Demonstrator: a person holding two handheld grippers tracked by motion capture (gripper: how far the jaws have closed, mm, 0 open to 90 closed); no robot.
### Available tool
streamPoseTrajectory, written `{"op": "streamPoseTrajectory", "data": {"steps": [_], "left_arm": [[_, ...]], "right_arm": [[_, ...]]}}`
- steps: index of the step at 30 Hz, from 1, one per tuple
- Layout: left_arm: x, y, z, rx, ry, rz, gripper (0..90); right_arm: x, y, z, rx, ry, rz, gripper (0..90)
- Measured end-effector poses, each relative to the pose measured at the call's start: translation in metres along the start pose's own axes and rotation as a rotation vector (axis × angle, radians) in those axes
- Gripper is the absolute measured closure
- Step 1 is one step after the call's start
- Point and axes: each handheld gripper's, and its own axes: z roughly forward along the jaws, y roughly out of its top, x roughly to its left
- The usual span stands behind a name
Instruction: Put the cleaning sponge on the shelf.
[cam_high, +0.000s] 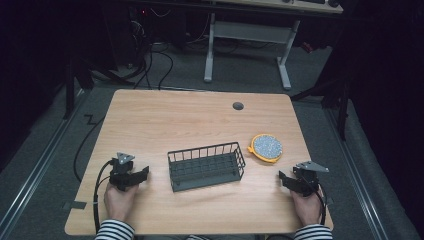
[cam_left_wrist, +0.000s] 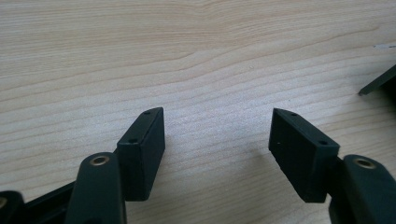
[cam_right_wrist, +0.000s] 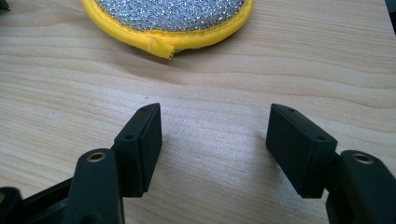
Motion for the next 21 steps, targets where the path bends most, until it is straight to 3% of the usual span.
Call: {"op": "streamPoseTrajectory", "data": {"steps": [8,10,13,14,19,21], "left_arm": [[-0.002,-0.002,0.003,-0.011,0.015,0.022,36.1],[-0.001,-0.006,0.003,-0.041,0.016,0.019,36.0],[-0.002,-0.009,0.003,-0.062,0.022,0.027,35.9],[-0.003,-0.009,0.004,-0.058,0.031,0.045,35.7],[-0.004,-0.009,0.004,-0.057,0.034,0.048,34.9],[-0.004,-0.009,0.004,-0.057,0.034,0.048,34.9]], "right_arm": [[0.000,0.002,-0.001,0.013,0.004,0.014,38.8],[-0.003,0.004,-0.002,0.022,0.045,0.047,40.7],[-0.004,0.005,-0.003,0.022,0.059,0.054,41.1],[-0.005,0.006,-0.005,0.019,0.069,0.067,41.0],[-0.008,0.019,-0.011,-0.002,0.109,0.096,41.6],[-0.009,0.023,-0.010,0.013,0.118,0.103,41.5]]}}
